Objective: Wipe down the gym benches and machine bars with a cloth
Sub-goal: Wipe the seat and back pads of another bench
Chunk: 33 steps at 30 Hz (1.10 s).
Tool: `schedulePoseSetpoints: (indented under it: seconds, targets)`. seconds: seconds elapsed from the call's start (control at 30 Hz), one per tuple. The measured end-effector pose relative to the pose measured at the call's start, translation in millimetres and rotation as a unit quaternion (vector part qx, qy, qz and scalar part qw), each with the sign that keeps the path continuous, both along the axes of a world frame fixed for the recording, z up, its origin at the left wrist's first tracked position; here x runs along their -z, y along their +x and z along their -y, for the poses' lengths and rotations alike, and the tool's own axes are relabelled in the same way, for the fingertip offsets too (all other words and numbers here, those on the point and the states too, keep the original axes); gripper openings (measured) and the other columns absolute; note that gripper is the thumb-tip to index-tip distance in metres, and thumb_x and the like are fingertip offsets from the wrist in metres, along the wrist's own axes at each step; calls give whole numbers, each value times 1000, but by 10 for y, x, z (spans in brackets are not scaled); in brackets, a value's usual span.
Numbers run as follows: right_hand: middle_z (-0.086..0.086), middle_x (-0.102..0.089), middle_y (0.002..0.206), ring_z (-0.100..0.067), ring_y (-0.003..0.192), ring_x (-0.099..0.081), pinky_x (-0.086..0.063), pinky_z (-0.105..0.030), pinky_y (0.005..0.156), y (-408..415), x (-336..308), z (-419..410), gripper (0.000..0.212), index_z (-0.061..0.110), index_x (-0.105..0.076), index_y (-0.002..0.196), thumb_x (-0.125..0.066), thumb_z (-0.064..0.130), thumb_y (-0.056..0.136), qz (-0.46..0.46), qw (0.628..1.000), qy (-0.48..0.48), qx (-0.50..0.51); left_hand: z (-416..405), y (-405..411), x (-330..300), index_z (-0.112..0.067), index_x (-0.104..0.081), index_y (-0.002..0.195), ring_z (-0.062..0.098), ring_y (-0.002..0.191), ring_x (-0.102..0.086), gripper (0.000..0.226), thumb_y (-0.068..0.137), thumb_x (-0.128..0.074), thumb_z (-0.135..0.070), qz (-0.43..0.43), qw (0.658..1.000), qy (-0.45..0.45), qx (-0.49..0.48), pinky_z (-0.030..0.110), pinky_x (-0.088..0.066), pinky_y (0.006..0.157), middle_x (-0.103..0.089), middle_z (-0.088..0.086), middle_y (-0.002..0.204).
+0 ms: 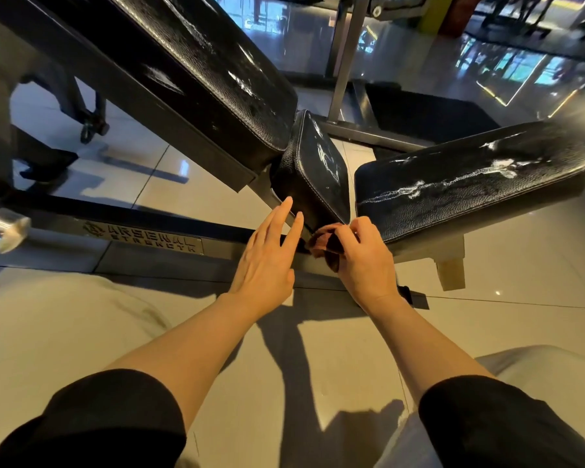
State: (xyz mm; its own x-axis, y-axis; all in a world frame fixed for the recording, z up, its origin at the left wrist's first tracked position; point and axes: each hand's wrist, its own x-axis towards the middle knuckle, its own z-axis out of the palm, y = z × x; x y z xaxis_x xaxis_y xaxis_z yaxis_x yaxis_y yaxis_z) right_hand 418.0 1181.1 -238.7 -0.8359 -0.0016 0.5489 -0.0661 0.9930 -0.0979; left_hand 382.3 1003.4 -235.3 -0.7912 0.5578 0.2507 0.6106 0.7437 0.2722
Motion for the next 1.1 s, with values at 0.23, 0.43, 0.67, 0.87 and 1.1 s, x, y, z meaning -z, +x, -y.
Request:
schedulePoseSetpoints:
  seconds: [0.23, 0.43, 0.67, 0.87, 1.1]
  targets:
    - [-15, -55, 102, -27, 85, -55, -53, -33, 50, -24, -217, 84, 47, 2, -62, 109, -83, 8, 68, -59, 998, -13, -27, 0, -8, 10, -17, -2, 154, 24, 148, 7, 90, 89, -65, -18, 0, 1000, -1, -2, 37, -18, 118, 21, 5, 159]
    - [-11, -54, 92, -27, 77, -53, -36, -26, 46, 34, -32, -11, 51, 8, -65, 108, -88, 12, 64, 12, 1000, 12, -2, 30, -12, -18, -17, -4, 154, 24, 148, 10, 89, 90, -64, -19, 0, 1000, -5, 2, 38, -17, 119, 18, 6, 160]
    - [-17, -58, 102, -30, 86, -57, -48, -31, 48, -40, -201, 179, 34, 1, -63, 110, -66, 8, 77, -69, 996, 40, -42, 28, -1, -33, -16, -9, 154, 23, 148, 8, 86, 89, -64, -15, 1, 1000, 20, -2, 39, -22, 118, 12, 5, 160]
    - [-8, -56, 94, -26, 79, -56, -41, -29, 43, -28, 164, 19, 46, 8, -66, 109, -85, 15, 68, 28, 996, 84, -22, 75, -23, -29, -16, -10, 154, 23, 148, 2, 89, 85, -67, -13, -5, 999, 32, -18, 39, -27, 115, 5, 6, 161]
    - [-19, -59, 109, -31, 94, -54, -51, -32, 66, -216, -312, 340, 31, 0, -63, 116, -60, 5, 85, -159, 982, 45, -95, 104, -54, -71, -14, -8, 154, 21, 147, -4, 94, 80, -65, -1, -5, 995, 96, -31, 38, -32, 113, 1, 3, 159]
